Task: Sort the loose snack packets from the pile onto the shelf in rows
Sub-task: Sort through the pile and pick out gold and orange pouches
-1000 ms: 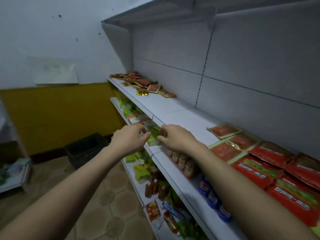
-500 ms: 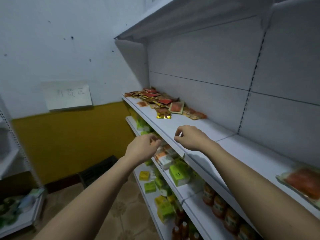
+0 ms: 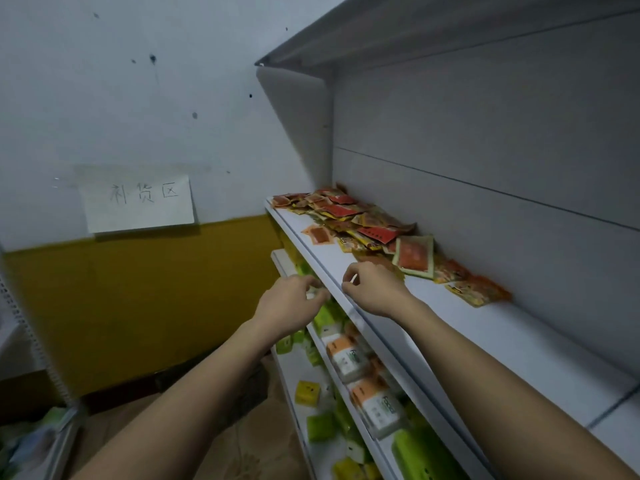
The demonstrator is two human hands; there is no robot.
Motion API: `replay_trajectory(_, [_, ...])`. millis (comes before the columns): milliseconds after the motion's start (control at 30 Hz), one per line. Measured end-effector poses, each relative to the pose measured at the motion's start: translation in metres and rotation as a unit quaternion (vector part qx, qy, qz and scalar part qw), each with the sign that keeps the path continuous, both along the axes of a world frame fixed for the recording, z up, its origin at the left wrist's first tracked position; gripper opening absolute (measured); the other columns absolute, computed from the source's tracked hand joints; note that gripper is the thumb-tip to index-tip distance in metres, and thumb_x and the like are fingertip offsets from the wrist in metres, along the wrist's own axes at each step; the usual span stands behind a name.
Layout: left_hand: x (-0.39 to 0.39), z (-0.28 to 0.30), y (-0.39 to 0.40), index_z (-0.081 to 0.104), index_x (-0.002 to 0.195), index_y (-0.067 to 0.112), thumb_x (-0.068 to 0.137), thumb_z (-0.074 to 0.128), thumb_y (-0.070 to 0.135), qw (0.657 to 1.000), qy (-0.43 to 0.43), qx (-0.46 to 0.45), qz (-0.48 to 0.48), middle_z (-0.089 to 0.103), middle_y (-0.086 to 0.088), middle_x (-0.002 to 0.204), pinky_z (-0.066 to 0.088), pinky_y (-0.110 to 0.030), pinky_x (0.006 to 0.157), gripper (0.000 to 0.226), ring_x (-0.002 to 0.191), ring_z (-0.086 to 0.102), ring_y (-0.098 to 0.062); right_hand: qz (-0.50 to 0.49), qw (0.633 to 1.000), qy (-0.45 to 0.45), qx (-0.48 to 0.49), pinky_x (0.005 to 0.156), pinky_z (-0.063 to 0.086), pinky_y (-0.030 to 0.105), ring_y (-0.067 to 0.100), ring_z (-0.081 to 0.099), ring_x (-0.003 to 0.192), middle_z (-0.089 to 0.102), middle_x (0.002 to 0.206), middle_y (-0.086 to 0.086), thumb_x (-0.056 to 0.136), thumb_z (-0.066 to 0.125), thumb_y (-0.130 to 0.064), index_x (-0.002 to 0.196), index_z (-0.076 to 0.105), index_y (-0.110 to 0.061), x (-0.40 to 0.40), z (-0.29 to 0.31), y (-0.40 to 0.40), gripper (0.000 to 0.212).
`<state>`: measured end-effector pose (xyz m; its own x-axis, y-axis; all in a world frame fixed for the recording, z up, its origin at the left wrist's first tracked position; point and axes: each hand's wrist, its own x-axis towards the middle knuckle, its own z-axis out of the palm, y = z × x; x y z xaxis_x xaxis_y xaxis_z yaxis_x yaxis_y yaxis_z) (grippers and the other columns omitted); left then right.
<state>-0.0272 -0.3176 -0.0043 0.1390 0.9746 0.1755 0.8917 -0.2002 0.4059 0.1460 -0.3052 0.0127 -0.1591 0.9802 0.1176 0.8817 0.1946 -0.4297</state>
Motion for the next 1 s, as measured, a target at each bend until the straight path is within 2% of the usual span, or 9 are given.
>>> replay_trajectory(133, [-0.030, -0.014, 0.076, 0.062, 0.131, 0.028, 0.098, 0.047, 0.051, 1.000, -0.012, 0.000, -0.024, 0.064, 0.001, 0.127, 0.047, -0.032, 0.074, 0.043, 0.109, 0.061, -0.018, -0.019, 1.000, 0.000, -0.009, 0.073, 0.057, 0.042, 0.019, 0.065, 0.080, 0.068, 0.097, 0.000, 0.095, 0.052, -0.034, 0.103, 0.065, -0.023, -0.032, -0.013, 0.065, 0.019])
replay_trajectory(267, [-0.041, -0.034, 0.136, 0.062, 0.129, 0.026, 0.099, 0.050, 0.043, 0.993, -0.083, -0.004, -0.084, 0.065, 0.003, 0.126, 0.053, -0.035, 0.086, 0.037, 0.108, 0.061, -0.014, -0.080, 0.995, 0.053, 0.005, 0.070, 0.055, 0.041, 0.020, 0.063, 0.075, 0.067, 0.092, 0.001, 0.096, 0.051, -0.028, 0.100, 0.066, -0.020, -0.060, -0.031, 0.120, 0.018])
replay_trajectory(400, [-0.046, -0.047, 0.187, 0.062, 0.129, 0.023, 0.100, 0.051, 0.038, 0.987, -0.090, -0.005, -0.130, 0.065, -0.001, 0.124, 0.052, -0.034, 0.086, 0.035, 0.105, 0.062, -0.015, -0.126, 0.988, 0.085, 0.022, 0.073, 0.056, 0.042, 0.018, 0.063, 0.080, 0.066, 0.093, -0.005, 0.095, 0.052, -0.028, 0.092, 0.064, -0.025, -0.077, -0.040, 0.162, 0.013])
replay_trajectory(533, [-0.038, -0.044, 0.239, 0.061, 0.131, 0.024, 0.100, 0.050, 0.039, 0.979, -0.093, -0.022, -0.183, 0.062, -0.002, 0.130, 0.051, -0.033, 0.089, 0.035, 0.112, 0.060, -0.019, -0.223, 0.967, 0.116, 0.048, 0.072, 0.053, 0.038, 0.017, 0.062, 0.078, 0.066, 0.087, -0.006, 0.093, 0.053, -0.024, 0.091, 0.064, -0.023, -0.043, -0.034, 0.187, 0.011])
replay_trajectory(633, [-0.015, -0.048, 0.268, 0.059, 0.133, 0.025, 0.100, 0.050, 0.041, 0.967, -0.094, -0.017, -0.237, 0.060, -0.001, 0.133, 0.048, -0.039, 0.097, 0.037, 0.121, 0.054, -0.021, -0.316, 0.939, 0.123, 0.060, 0.068, 0.047, 0.032, 0.021, 0.062, 0.078, 0.069, 0.091, 0.002, 0.094, 0.055, -0.023, 0.095, 0.066, -0.018, 0.001, -0.038, 0.199, 0.012])
replay_trajectory(767, [0.027, -0.061, 0.287, 0.055, 0.137, 0.025, 0.101, 0.048, 0.044, 0.953, -0.102, -0.009, -0.287, 0.055, 0.003, 0.137, 0.041, -0.041, 0.106, 0.042, 0.130, 0.042, -0.019, -0.420, 0.896, 0.129, 0.059, 0.075, 0.051, 0.037, 0.034, 0.064, 0.094, 0.069, 0.102, 0.013, 0.089, 0.059, -0.023, 0.112, 0.064, -0.011, 0.054, -0.061, 0.215, 0.027])
replay_trajectory(867, [0.055, -0.072, 0.301, 0.057, 0.133, 0.024, 0.101, 0.049, 0.040, 0.942, -0.094, 0.025, -0.320, 0.057, 0.002, 0.131, 0.041, -0.038, 0.102, 0.037, 0.126, 0.043, -0.020, -0.472, 0.874, 0.103, 0.060, 0.087, 0.049, 0.043, 0.039, 0.058, 0.109, 0.063, 0.117, 0.021, 0.088, 0.061, -0.025, 0.121, 0.058, -0.004, 0.085, -0.079, 0.230, 0.039])
replay_trajectory(1000, [0.085, -0.072, 0.334, 0.063, 0.125, 0.018, 0.097, 0.051, 0.037, 0.926, -0.107, 0.060, -0.357, 0.064, -0.002, 0.115, 0.046, -0.038, 0.091, 0.035, 0.111, 0.050, -0.022, -0.510, 0.852, 0.082, 0.082, 0.087, 0.048, 0.046, 0.042, 0.057, 0.110, 0.062, 0.116, 0.025, 0.093, 0.060, -0.025, 0.121, 0.053, 0.000, 0.110, -0.092, 0.244, 0.039])
